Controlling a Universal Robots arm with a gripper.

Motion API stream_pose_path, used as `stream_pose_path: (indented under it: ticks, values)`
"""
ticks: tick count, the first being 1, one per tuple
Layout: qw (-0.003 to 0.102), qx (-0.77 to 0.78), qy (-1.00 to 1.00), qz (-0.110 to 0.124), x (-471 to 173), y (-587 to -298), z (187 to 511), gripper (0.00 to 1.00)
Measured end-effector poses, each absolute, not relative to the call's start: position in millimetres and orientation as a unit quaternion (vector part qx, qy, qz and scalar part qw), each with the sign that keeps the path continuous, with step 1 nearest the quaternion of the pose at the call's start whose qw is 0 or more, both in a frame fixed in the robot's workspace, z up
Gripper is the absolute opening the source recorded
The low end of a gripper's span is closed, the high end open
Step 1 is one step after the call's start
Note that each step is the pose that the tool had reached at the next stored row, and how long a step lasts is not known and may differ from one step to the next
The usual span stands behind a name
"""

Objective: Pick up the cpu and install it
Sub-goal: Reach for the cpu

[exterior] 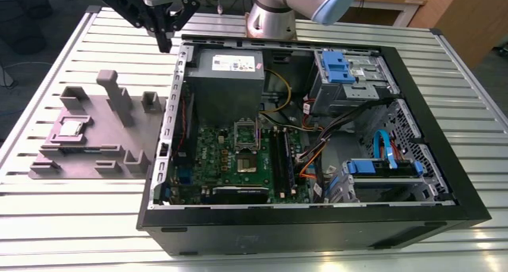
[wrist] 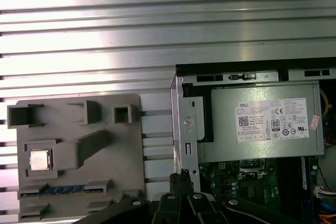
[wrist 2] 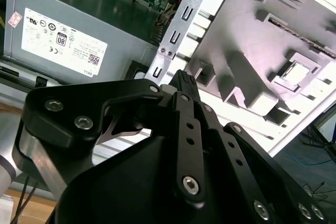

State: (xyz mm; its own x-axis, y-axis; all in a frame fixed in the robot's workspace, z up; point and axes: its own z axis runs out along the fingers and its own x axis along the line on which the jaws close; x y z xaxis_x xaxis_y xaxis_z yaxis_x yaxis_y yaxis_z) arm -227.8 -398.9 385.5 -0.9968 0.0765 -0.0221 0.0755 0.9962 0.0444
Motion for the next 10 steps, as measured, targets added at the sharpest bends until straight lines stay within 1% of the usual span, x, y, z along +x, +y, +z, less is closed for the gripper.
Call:
stream_pose_path:
  ticks: [10]
  values:
    - [0.012,0.038,0.999,0.022,-231.6,-398.9,385.4,0.11]
